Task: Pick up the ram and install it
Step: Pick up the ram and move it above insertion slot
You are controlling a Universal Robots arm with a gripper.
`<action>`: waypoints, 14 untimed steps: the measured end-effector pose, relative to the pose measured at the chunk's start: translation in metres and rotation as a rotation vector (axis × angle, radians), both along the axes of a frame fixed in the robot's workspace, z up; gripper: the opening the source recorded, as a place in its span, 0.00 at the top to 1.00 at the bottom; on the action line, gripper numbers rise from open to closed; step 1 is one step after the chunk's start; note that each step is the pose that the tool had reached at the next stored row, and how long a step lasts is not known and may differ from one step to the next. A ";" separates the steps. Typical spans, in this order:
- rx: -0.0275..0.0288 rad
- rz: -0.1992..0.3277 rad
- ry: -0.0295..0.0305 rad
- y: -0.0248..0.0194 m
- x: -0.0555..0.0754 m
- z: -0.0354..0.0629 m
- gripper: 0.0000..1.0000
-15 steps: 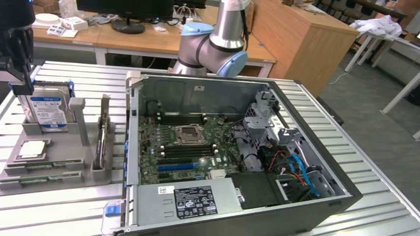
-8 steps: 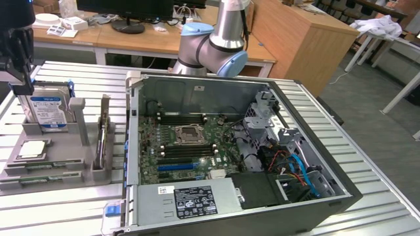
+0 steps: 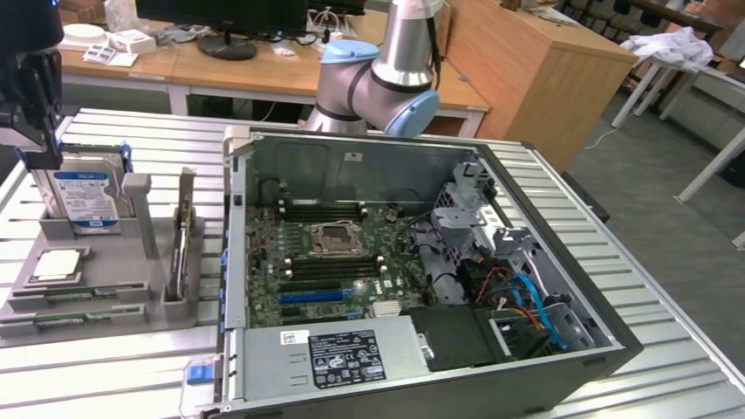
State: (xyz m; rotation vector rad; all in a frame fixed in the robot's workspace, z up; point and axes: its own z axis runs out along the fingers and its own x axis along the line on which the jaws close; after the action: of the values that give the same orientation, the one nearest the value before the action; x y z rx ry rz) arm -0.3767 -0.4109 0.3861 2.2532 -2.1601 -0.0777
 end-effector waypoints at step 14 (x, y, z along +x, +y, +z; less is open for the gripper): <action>0.0013 0.000 -0.0025 -0.0002 0.000 -0.0017 0.76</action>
State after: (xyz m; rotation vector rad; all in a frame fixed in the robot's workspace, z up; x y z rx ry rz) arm -0.3767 -0.4111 0.3844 2.2552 -2.1619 -0.0763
